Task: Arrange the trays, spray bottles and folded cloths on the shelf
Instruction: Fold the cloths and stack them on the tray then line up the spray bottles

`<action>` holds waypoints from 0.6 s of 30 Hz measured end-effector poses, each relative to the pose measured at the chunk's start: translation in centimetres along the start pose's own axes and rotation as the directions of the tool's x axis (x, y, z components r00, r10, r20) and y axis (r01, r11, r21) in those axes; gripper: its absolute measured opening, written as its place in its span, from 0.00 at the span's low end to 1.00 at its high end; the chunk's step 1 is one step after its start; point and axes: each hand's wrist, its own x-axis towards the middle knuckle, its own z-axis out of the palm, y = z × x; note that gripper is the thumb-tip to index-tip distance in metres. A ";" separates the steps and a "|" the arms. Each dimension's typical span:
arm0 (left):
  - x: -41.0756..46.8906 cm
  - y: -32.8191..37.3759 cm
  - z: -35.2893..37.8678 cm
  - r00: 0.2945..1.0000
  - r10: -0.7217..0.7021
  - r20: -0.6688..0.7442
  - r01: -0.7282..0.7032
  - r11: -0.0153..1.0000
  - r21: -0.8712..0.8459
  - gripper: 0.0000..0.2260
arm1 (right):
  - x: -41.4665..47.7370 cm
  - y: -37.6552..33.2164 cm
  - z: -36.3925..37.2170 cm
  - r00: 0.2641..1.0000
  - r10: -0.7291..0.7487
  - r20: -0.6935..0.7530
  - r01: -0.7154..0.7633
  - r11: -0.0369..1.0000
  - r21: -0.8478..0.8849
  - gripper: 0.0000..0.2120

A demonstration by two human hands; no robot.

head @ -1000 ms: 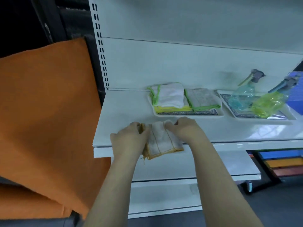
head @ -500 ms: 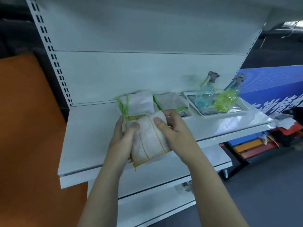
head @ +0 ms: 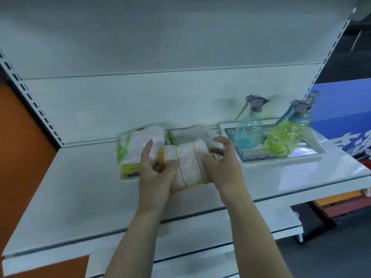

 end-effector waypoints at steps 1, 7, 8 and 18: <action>0.5 -0.1 1.0 1.000 0.020 -0.018 -0.020 1.000 -0.006 0.30 | 1.0 0.3 -0.4 0.999 -0.047 0.016 0.047 0.998 -0.050 0.13; 4.5 0.8 5.4 0.978 0.117 -0.173 -0.094 0.986 0.137 0.26 | 6.5 -0.4 -1.4 0.969 -0.202 0.143 0.227 0.955 -0.193 0.16; 5.2 1.2 6.1 0.972 0.142 -0.185 -0.105 0.975 0.197 0.26 | 7.5 -0.7 -1.4 0.962 -0.226 0.152 0.255 0.943 -0.213 0.17; 4.0 -1.2 10.7 0.871 0.488 -0.055 -0.403 0.773 0.490 0.21 | 8.2 1.2 -2.2 0.863 -0.408 0.299 0.504 0.739 -0.447 0.08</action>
